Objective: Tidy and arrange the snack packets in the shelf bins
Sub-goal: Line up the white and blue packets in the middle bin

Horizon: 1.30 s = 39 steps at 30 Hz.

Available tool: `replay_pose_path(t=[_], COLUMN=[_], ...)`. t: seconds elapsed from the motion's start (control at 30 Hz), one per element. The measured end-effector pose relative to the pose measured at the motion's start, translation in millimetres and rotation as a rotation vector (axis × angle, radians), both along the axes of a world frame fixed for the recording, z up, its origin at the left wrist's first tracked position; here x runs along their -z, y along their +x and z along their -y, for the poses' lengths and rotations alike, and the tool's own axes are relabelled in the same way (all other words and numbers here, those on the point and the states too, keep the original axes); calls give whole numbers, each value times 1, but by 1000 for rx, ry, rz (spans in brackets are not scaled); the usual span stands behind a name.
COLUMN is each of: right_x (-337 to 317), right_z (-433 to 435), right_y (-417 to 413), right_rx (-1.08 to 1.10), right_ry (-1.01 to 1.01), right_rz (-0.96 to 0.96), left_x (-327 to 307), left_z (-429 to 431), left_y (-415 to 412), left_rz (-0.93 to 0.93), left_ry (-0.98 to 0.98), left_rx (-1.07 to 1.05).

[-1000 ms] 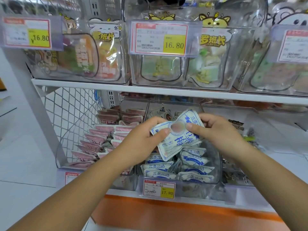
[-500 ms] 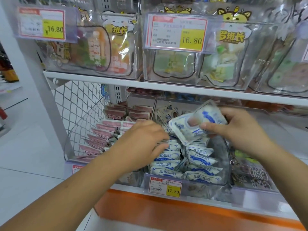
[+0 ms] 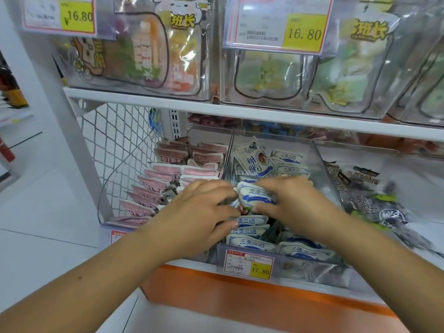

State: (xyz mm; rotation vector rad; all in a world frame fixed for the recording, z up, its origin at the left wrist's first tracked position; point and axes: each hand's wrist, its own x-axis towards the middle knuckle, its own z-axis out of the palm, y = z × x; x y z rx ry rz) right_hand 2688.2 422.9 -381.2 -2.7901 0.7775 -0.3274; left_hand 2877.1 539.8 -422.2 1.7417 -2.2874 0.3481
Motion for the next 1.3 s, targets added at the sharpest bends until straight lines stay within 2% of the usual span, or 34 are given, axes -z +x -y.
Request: replay_pose_path(t=[0.1,0.3,0.43,0.5,0.6,0.67,0.77,0.83,1.03,1.17,1.3], right_x=[-7,17,11,-11,-35,-31,-14,-4,-1,-5,-4], right_z=[8,8,14,19,47,72,92,98,102,102,99], right_y=[-1,25,26,19,20,27,36,38,33,27,25], right_rx=[-18,-93,-91,-18,268,333,266,213,127,30,-24], right_ry=[158,132,242,258,103,140,357,419,430,374,370], right_rz=[-79,-233,-356,-275,31,23,-50,-78,-240,-364,-395], left_x=[1,2,1,-1,-3,-5,-10,-18,-33,-37,-36], left_z=[-1,-1,0,1,6,9,18,29,76,82,87], left_y=[2,1,0,1,0,-2,-4,-6,-9,2,-1], left_rz=[-5,-71,-71,-79,-92,-88,-100,-111,-22,-72,-52], left_ry=[18,40,24,19,-5,-8,-25,-10,337,154,224], left_rx=[1,3,4,2,13,16,-12,-47,-140,-160,-170])
